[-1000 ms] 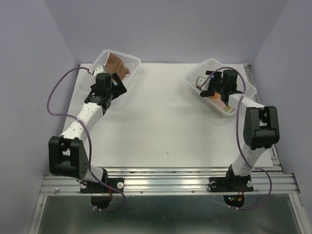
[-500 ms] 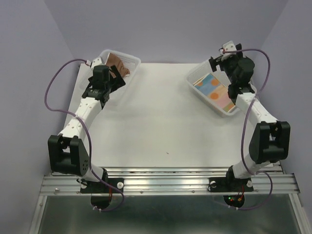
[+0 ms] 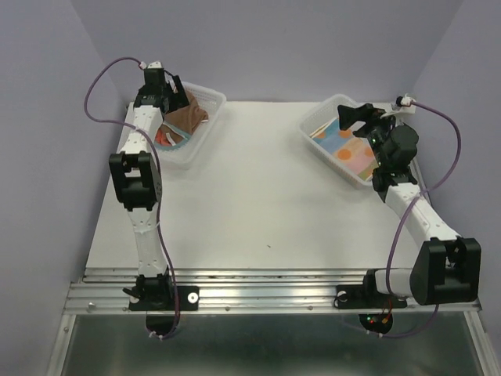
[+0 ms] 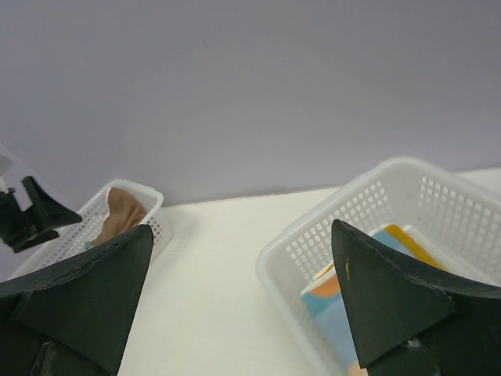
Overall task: Fold and stack the towels
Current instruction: Grab crumpled towel
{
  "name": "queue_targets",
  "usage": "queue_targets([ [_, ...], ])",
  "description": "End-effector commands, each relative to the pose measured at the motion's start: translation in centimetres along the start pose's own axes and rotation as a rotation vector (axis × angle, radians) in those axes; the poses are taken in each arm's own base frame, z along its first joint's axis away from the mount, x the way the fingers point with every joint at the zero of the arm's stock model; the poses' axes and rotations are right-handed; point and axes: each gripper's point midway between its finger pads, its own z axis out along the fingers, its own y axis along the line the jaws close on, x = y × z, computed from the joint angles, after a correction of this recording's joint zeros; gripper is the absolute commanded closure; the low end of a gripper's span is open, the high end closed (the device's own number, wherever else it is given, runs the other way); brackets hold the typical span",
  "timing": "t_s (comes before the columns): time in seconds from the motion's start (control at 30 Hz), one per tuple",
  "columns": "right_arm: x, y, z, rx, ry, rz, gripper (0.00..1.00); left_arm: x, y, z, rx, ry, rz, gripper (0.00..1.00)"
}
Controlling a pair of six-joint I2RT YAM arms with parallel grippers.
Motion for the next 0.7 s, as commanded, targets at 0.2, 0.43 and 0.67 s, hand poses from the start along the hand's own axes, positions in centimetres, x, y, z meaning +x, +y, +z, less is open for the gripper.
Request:
queue_targets([
  [0.2, 1.1, -1.5, -4.2, 0.132, 0.018, 0.129, 0.00, 2.8, 5.0, 5.2, -0.114, 0.108, 0.060, 0.01],
  [0.43, 2.4, -2.9, -5.6, 0.210, 0.034, 0.155, 0.00, 6.4, 7.6, 9.0, -0.230, 0.166, 0.056, 0.01],
  [0.67, 2.7, -3.0, -5.9, 0.209, 0.049, 0.150, 0.00, 8.9, 7.2, 11.3, -0.170, 0.189, 0.030, 0.11],
])
